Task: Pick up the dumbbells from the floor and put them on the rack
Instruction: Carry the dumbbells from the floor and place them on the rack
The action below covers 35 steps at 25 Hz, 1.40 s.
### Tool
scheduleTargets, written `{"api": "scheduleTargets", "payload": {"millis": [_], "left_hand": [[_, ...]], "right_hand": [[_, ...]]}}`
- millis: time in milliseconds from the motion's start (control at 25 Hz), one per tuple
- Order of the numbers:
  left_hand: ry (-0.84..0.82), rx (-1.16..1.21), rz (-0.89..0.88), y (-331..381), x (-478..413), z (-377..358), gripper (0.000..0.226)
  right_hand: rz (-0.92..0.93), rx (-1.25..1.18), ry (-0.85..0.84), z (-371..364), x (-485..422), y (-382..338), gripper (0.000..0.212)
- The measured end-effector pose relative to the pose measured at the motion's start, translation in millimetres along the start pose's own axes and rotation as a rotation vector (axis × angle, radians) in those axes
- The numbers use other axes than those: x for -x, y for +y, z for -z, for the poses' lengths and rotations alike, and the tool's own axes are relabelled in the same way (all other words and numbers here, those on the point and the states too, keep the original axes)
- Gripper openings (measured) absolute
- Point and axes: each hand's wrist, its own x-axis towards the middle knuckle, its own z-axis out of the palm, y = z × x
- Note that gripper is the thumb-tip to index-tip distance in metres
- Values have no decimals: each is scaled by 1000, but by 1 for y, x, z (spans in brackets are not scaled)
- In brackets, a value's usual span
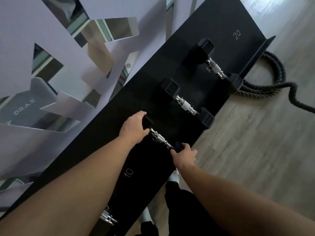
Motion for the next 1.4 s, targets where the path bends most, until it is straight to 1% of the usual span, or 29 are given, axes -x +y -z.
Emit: {"api": "scheduleTargets", "payload": {"millis": [280, 440, 560, 640, 720, 800, 960, 1080, 1160, 1320, 1400], "left_hand": [[-84, -75, -32, -7, 15, 3, 83], [-151, -148, -54, -22, 34, 14, 83], [-186, -214, -69, -41, 66, 14, 79], [-219, -249, -99, -52, 91, 12, 73], [-233, -301, -160, -59, 119, 11, 66], [-226, -318, -232, -54, 145, 11, 61], [-166, -309, -447, -18, 190, 11, 56], [-184, -295, -567, 33, 222, 2, 50], [-179, -286, -623, 76, 247, -15, 53], [-180, -191, -728, 159, 299, -65, 57], [-194, -171, -778, 201, 329, -99, 59]], "right_hand": [[19, 127, -129, 15, -6, -2, 73], [62, 120, -162, 15, 11, 2, 83], [68, 39, -131, 9, 41, 9, 89], [142, 42, -95, 13, 67, 18, 83], [217, 97, -42, 25, 97, 37, 73], [245, 82, 22, 43, 126, 64, 62], [239, -9, 152, 93, 180, 129, 54], [228, -81, 274, 147, 221, 186, 51], [209, -169, 369, 189, 248, 233, 46], [137, -341, 553, 260, 291, 338, 41], [80, -441, 607, 284, 307, 398, 38]]}}
